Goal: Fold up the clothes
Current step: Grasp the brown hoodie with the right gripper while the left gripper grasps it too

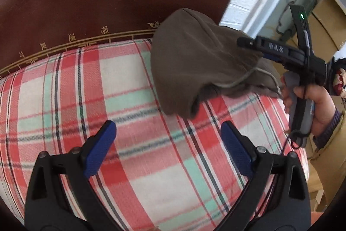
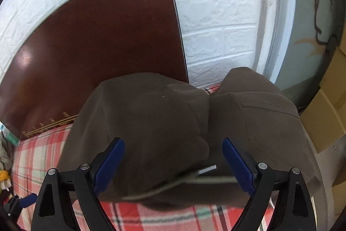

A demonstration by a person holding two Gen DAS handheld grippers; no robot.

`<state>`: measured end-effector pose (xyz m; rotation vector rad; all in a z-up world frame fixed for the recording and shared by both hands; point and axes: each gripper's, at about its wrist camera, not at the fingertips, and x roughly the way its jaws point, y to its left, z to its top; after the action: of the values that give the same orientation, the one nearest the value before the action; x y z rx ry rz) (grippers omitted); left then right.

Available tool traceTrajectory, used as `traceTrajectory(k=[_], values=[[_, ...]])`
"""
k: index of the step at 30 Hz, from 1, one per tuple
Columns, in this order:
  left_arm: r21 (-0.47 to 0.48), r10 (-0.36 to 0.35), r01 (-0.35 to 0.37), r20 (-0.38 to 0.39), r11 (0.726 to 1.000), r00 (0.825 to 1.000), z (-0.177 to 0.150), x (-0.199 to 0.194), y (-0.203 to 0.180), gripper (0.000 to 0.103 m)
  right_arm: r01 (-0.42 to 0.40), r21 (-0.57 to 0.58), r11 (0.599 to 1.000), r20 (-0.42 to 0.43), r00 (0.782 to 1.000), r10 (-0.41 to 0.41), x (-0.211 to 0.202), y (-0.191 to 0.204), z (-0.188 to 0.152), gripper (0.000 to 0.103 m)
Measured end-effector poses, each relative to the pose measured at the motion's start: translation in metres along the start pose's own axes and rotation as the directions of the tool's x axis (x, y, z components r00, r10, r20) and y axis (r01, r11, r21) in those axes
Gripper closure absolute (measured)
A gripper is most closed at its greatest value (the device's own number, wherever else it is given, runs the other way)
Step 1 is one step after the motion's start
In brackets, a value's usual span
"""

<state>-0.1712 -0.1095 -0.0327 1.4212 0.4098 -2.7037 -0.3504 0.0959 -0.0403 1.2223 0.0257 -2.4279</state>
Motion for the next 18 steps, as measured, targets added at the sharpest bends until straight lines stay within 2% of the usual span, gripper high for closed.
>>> traceTrajectory(k=[4,6,7,8,9,13,15,16,18], values=[[-0.006,0.023,-0.023,-0.046,1.000,0.999,0.010,0.027,-0.002,0.005,-0.011,-0.084,0.996,-0.048,0.999,0.007,0.018,0.009,0.000,0.015],[-0.012,0.027,-0.028,-0.069,1.000,0.997,0.012,0.039,-0.003,0.005,-0.004,-0.093,0.996,-0.057,0.998,-0.001,0.016,0.003,0.000,0.046],[-0.017,0.025,-0.026,-0.079,1.000,0.997,0.012,0.043,-0.004,0.005,-0.019,-0.083,0.996,-0.059,0.998,0.014,0.012,-0.003,0.002,0.056],[-0.021,0.026,-0.028,-0.088,0.999,0.996,0.012,0.047,-0.005,0.005,-0.059,-0.065,0.996,-0.052,0.997,0.056,0.005,-0.009,0.004,0.079],[-0.022,0.026,-0.028,-0.093,0.999,0.995,0.012,0.049,-0.006,0.005,-0.113,-0.043,0.993,-0.039,0.993,0.112,-0.004,-0.015,0.007,0.086],[-0.032,0.003,-0.006,-0.085,0.999,0.996,0.016,0.044,-0.011,0.005,-0.239,-0.071,0.968,0.031,0.970,0.242,-0.049,-0.010,0.012,0.088],[-0.072,-0.044,0.039,-0.070,0.997,0.997,0.016,0.029,-0.007,0.005,-0.305,-0.112,0.946,0.071,0.947,0.314,-0.076,0.000,0.012,0.088],[-0.093,-0.065,0.059,-0.062,0.994,0.996,0.015,0.020,-0.004,0.005,-0.349,-0.137,0.927,0.083,0.929,0.362,-0.090,0.008,0.009,0.088],[-0.120,-0.092,0.087,-0.039,0.989,0.995,0.013,0.001,0.003,0.005,-0.403,-0.200,0.893,0.064,0.904,0.422,-0.110,0.028,-0.005,0.088]])
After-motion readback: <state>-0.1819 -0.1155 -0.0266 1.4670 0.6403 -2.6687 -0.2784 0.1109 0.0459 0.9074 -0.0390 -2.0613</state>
